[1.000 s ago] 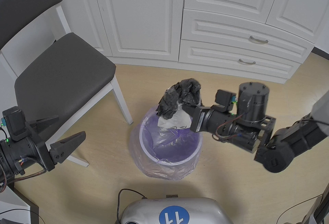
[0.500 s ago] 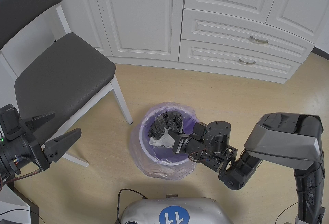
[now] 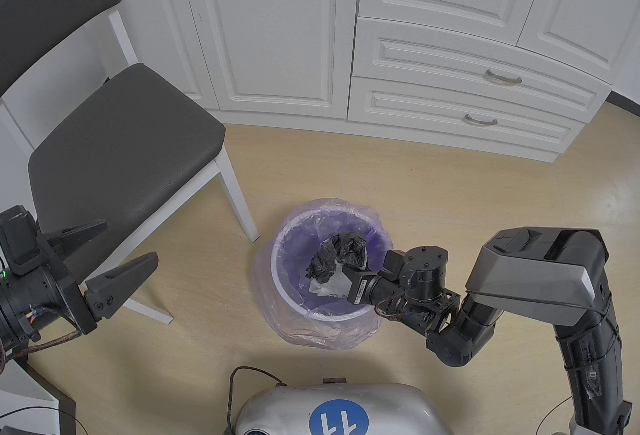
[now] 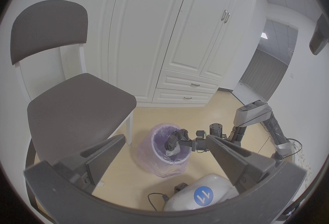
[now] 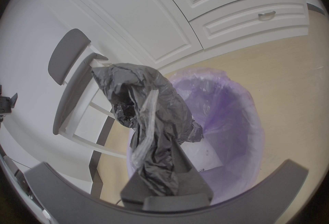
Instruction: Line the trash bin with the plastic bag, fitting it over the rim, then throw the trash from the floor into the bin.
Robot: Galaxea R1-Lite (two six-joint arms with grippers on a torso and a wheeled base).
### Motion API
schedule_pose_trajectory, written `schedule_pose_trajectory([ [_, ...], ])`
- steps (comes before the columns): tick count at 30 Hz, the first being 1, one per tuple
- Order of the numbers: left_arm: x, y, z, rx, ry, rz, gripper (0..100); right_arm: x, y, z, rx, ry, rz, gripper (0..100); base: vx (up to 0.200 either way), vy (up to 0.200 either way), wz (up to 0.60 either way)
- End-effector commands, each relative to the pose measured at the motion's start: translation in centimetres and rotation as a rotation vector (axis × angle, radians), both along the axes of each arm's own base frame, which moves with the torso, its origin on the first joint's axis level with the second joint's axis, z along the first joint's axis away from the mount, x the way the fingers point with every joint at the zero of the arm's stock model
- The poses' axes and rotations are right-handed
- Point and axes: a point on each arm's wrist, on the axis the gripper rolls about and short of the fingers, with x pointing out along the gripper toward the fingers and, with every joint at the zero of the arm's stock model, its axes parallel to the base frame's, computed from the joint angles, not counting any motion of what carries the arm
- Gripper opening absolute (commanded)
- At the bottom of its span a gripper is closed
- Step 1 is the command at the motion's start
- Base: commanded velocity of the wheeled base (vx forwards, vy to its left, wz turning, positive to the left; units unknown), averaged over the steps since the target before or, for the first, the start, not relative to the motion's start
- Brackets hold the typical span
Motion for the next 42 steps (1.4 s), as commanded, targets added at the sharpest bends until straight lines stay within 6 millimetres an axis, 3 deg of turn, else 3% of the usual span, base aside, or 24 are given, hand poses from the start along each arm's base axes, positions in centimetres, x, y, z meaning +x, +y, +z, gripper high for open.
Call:
schedule_pose_trajectory([
  [1, 0.0, 0.0, -0.1, 0.001, 0.002, -0.001, 100, 0.1, 0.0, -1.5, -0.021, 0.025, 0.001, 0, 0.000, 0.000, 0.00],
  [13, 0.0, 0.0, -0.1, 0.001, 0.004, -0.001, 100, 0.3, 0.2, -1.7, -0.016, 0.019, -0.003, 0, 0.000, 0.000, 0.00],
  [14, 0.0, 0.0, -0.1, 0.002, 0.003, -0.001, 100, 0.3, 0.2, -1.5, -0.013, 0.012, -0.007, 100, 0.000, 0.000, 0.00],
  [25, 0.0, 0.0, -0.1, 0.003, 0.001, -0.001, 100, -0.3, -0.2, 1.2, -0.010, -0.082, -0.002, 100, 0.000, 0.000, 0.00],
  [29, 0.0, 0.0, -0.2, 0.005, 0.005, -0.001, 100, -1.4, -1.0, 4.2, -0.053, -0.152, 0.004, 100, 0.000, 0.000, 0.00],
  [31, 0.0, 0.0, -0.3, 0.007, 0.009, -0.004, 100, -2.6, -2.7, 7.0, -0.152, -0.229, 0.003, 100, 0.000, 0.000, 0.00],
  [32, 0.0, 0.0, -0.3, 0.007, 0.009, -0.004, 100, -2.6, -2.7, 7.0, -0.152, -0.229, 0.003, 100, 0.000, 0.000, 0.00],
  [34, -0.1, -0.2, -0.6, 0.011, 0.021, -0.020, 100, -5.3, -6.4, 10.6, -0.375, -0.280, -0.007, 100, 0.000, 0.000, 0.00],
  [37, -0.3, -0.2, -1.1, 0.027, 0.036, -0.029, 100, -8.8, -10.3, 14.2, -0.585, -0.250, -0.127, 100, 0.000, 0.000, 0.00],
  [38, -0.3, -0.2, -1.3, 0.034, 0.037, -0.028, 100, -9.3, -10.8, 14.6, -0.609, -0.235, -0.149, 100, 0.000, 0.000, 0.00],
  [40, -0.6, 0.0, -1.9, 0.113, 0.006, -0.029, 100, -12.6, -13.5, 17.0, -0.687, -0.155, -0.272, 100, 0.000, 0.000, 0.00],
  [42, -0.8, 0.2, -2.2, 0.158, -0.019, -0.029, 100, -14.2, -15.1, 17.4, -0.710, -0.097, -0.328, 100, 0.000, 0.000, 0.00],
])
